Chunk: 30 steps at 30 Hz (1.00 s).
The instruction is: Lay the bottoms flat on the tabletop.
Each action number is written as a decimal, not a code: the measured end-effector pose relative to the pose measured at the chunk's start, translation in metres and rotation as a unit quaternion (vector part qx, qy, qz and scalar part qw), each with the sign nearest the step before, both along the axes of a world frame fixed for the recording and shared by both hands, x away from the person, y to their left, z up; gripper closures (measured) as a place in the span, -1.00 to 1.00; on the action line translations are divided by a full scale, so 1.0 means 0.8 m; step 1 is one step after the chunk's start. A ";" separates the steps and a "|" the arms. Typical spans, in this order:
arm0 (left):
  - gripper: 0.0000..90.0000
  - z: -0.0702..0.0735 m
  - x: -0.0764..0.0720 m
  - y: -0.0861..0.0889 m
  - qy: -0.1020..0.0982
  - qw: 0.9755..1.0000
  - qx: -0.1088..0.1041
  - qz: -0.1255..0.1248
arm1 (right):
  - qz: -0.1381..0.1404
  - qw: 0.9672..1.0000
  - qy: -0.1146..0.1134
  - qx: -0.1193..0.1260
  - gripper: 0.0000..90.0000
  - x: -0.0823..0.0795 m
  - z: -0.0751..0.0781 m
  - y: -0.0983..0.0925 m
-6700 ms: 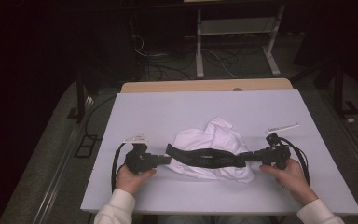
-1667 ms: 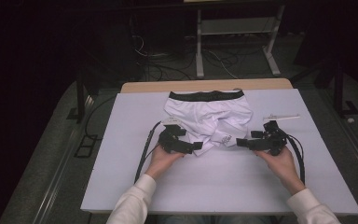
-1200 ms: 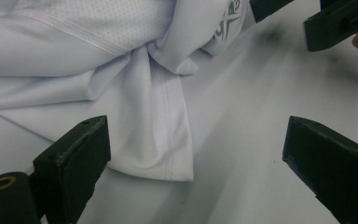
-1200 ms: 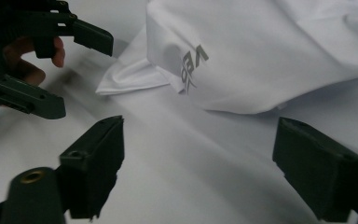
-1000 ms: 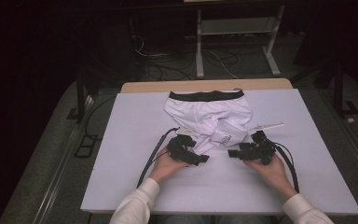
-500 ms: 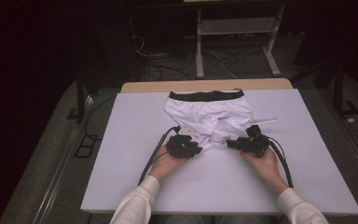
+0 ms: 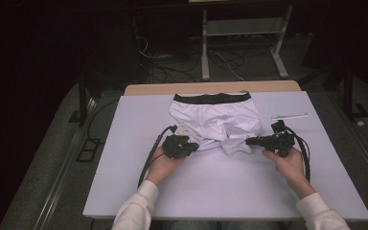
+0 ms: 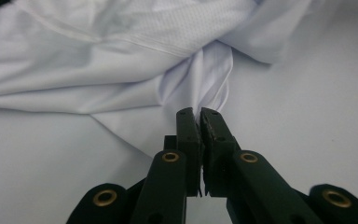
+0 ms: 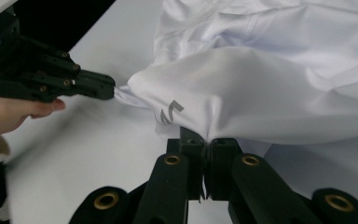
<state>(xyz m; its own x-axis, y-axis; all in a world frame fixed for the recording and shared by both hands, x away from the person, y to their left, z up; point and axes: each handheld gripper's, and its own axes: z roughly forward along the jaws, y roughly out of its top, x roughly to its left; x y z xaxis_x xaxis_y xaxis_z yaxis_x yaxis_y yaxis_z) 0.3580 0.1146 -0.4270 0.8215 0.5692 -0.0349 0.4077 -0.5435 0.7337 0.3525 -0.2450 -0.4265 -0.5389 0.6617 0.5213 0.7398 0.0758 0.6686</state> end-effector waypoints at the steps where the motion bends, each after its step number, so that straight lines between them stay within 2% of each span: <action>1: 0.91 0.003 -0.002 0.007 -0.002 1.000 -0.003 0.004 | 0.001 1.000 0.002 0.009 0.92 -0.006 0.006 -0.008; 7: 0.92 0.009 -0.013 0.051 0.003 1.000 -0.016 0.019 | 0.002 1.000 0.008 0.025 0.92 -0.019 0.015 -0.025; 10: 0.92 0.011 -0.019 0.069 0.001 1.000 -0.011 0.027 | 0.001 0.999 0.017 0.034 0.92 -0.026 0.016 -0.031; 15: 0.92 0.010 -0.022 0.092 -0.002 0.999 0.003 0.044 | 0.000 0.999 0.028 0.033 0.92 -0.037 0.015 -0.038; 20: 0.92 0.009 -0.018 0.114 -0.001 0.997 0.002 0.077 | -0.015 0.999 0.036 0.034 0.92 -0.040 0.012 -0.052; 26: 0.91 -0.003 -0.010 0.130 0.022 0.994 0.008 0.109 | -0.034 0.998 0.046 0.040 0.92 -0.038 0.007 -0.065; 28: 0.90 -0.004 -0.009 0.132 0.025 0.993 0.004 0.111 | -0.036 0.997 0.049 0.042 0.92 -0.038 0.006 -0.067; 30: 0.84 -0.001 -0.011 0.130 0.019 0.994 -0.006 0.110 | -0.037 0.997 0.051 0.042 0.92 -0.037 0.005 -0.067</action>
